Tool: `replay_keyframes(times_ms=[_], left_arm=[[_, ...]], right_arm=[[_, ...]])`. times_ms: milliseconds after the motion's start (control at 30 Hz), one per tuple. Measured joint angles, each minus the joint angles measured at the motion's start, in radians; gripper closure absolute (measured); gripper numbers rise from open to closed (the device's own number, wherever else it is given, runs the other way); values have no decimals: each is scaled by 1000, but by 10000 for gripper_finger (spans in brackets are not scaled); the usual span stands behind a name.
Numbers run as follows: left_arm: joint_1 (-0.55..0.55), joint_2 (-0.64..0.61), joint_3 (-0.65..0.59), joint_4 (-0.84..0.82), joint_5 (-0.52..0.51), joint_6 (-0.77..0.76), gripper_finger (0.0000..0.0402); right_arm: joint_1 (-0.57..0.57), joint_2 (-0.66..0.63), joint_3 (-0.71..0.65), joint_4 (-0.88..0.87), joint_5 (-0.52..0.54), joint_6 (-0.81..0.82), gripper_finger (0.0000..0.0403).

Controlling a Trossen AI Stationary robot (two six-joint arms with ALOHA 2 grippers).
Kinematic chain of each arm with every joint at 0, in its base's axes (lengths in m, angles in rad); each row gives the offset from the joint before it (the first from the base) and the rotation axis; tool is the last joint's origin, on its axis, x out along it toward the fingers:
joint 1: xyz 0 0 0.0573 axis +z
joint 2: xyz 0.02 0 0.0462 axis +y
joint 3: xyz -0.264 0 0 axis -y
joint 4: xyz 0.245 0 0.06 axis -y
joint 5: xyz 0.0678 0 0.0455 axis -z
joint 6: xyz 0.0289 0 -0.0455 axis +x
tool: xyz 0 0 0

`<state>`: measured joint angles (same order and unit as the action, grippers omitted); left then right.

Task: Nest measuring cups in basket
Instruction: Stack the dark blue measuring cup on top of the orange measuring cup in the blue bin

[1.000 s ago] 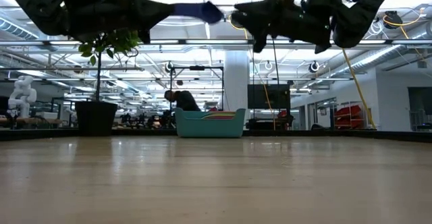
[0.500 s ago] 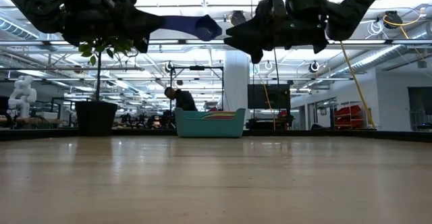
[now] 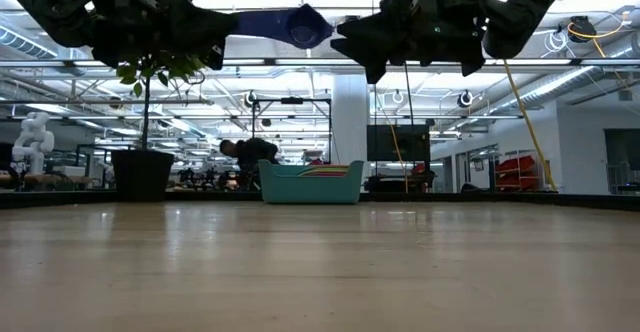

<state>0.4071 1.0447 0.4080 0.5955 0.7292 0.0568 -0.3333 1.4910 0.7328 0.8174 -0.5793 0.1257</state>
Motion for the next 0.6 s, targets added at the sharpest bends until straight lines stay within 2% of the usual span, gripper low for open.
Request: replay_keyframes(times_ms=[600], left_arm=[[-16, 0, 0, 58, -1, 9, 390]], right_arm=[[57, 11, 45, -13, -3, -8, 261]])
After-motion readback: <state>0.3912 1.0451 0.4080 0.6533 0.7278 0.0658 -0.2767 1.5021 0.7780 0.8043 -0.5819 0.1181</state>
